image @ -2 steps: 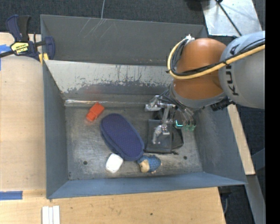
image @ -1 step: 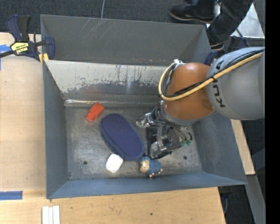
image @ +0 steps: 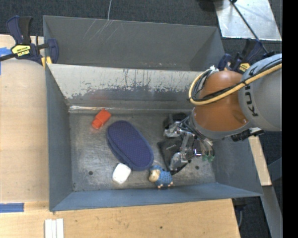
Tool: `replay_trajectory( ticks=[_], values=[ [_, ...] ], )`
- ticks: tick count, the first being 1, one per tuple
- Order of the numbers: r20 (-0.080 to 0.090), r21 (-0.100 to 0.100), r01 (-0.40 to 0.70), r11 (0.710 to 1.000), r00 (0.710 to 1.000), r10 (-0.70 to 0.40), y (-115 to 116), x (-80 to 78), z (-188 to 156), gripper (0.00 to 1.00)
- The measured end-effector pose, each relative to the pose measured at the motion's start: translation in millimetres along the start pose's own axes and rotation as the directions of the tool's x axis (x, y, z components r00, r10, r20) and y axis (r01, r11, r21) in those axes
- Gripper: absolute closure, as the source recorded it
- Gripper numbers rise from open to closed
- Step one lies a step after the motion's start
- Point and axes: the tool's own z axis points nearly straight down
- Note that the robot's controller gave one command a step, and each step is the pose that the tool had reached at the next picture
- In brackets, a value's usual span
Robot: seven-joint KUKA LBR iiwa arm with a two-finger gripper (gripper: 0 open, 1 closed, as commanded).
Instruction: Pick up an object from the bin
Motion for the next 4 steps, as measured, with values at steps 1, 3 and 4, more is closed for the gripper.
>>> replay_trajectory(
  ticks=[1, 3, 4],
  values=[
    [0.001, 0.0, 0.0, 1.0, 1.0, 0.0, 0, -0.4, 0, 1.0],
    [0.009, -0.001, -0.196, 0.981, 0.98, 0.196, -29, -19.8, -4, 1.0],
    [0.012, 0.0, -0.152, 0.988, 0.988, 0.152, -32, -18.6, -178, 1.0]
  ],
)
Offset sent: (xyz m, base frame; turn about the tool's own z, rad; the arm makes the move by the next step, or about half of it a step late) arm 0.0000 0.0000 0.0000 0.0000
